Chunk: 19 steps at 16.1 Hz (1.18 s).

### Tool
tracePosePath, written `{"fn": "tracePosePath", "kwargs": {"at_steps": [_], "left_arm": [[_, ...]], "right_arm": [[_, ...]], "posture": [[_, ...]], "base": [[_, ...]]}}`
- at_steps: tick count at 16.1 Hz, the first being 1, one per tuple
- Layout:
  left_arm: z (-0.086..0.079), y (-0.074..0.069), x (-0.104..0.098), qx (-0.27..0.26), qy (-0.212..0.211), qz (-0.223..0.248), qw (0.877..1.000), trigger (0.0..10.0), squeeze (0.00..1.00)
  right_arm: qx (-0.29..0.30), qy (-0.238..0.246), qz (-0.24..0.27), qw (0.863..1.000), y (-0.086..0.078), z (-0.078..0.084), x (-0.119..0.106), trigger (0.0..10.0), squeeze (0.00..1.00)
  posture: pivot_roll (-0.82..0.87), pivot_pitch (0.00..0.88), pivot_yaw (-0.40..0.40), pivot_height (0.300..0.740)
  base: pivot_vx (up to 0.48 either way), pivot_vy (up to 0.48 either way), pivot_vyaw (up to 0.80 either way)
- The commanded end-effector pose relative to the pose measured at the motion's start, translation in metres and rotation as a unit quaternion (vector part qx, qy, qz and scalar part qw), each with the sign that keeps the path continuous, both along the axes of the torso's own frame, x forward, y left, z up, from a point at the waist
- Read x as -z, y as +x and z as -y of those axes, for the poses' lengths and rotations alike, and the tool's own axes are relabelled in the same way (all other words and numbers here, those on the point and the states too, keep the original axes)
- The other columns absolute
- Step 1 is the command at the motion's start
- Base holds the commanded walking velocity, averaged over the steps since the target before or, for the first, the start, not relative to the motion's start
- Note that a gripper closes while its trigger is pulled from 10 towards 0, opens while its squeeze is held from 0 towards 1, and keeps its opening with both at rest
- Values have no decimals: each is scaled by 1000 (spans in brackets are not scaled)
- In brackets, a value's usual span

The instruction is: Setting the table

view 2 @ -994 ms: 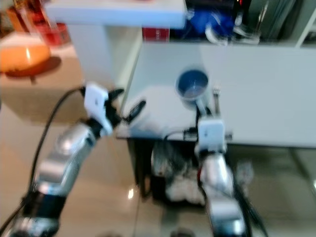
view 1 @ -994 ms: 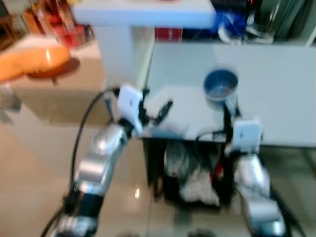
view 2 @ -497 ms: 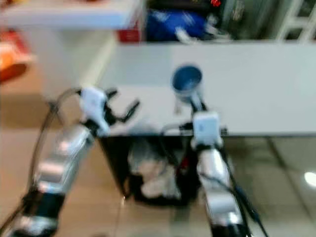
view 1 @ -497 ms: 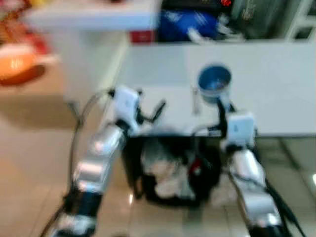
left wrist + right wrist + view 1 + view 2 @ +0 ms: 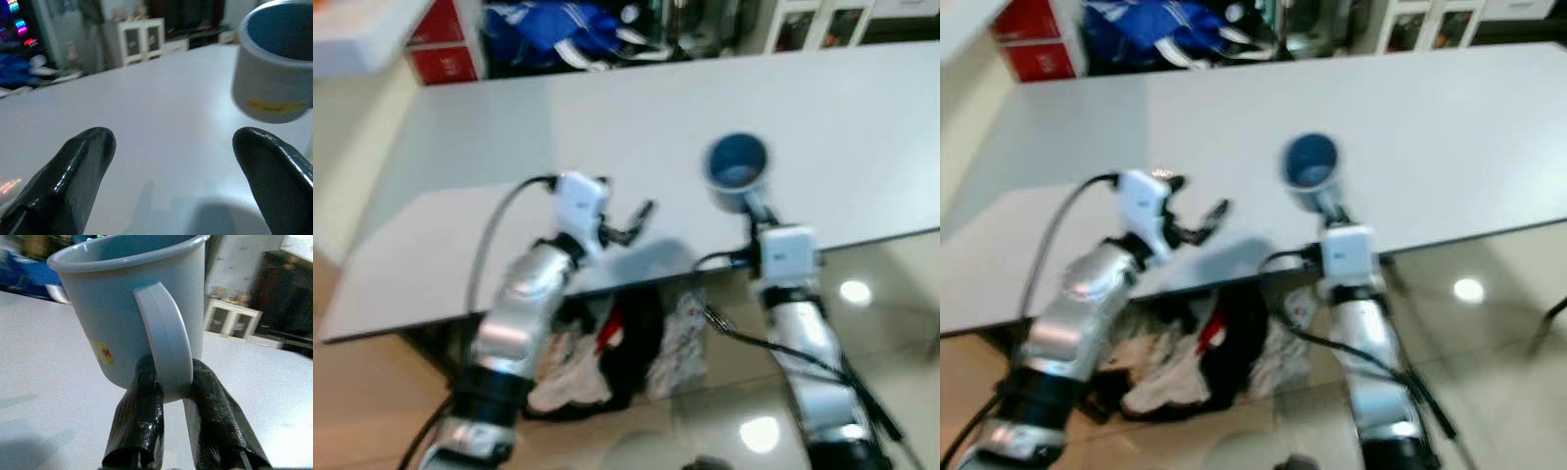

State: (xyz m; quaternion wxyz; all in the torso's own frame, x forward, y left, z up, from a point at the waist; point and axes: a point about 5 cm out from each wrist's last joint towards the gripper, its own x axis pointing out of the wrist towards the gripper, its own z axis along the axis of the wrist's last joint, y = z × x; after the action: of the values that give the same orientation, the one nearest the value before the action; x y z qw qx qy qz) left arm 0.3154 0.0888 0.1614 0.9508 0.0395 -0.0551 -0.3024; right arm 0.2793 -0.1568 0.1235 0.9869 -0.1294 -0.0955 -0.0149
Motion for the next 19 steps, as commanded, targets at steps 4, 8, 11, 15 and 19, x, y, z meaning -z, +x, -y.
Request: {"fn": "tracePosePath", "kwargs": {"at_steps": [4, 8, 11, 15, 19], "left_arm": [[-10, 5, -1, -24, 19, 6, 1000, 10000, 0], [-11, 6, -1, -29, 26, 8, 999, 10000, 0], [-13, 7, -1, -30, 27, 10, 999, 10000, 0], [-13, 7, 0, -31, 28, 10, 999, 10000, 0], [-12, 9, -2, -40, 23, 11, 999, 10000, 0]], "right_arm": [[-20, 4, 19, 1000, 8, -9, -9, 0, 0], [-22, 3, 22, 1000, 10, -8, -10, 0, 0], [-23, 4, 22, 999, 10, -12, -9, 0, 0], [-24, 4, 20, 999, 9, -14, -7, 0, 0], [-21, 3, 21, 1000, 12, -11, -9, 0, 0]], "posture": [[-13, 0, 16, 727], [-10, 0, 13, 727], [-16, 0, 3, 727], [-18, 0, 0, 727], [-23, 0, 19, 727]], "base": [[324, -351, 0], [324, -351, 0], [321, -354, 0], [323, -352, 0], [241, -265, 0]]}}
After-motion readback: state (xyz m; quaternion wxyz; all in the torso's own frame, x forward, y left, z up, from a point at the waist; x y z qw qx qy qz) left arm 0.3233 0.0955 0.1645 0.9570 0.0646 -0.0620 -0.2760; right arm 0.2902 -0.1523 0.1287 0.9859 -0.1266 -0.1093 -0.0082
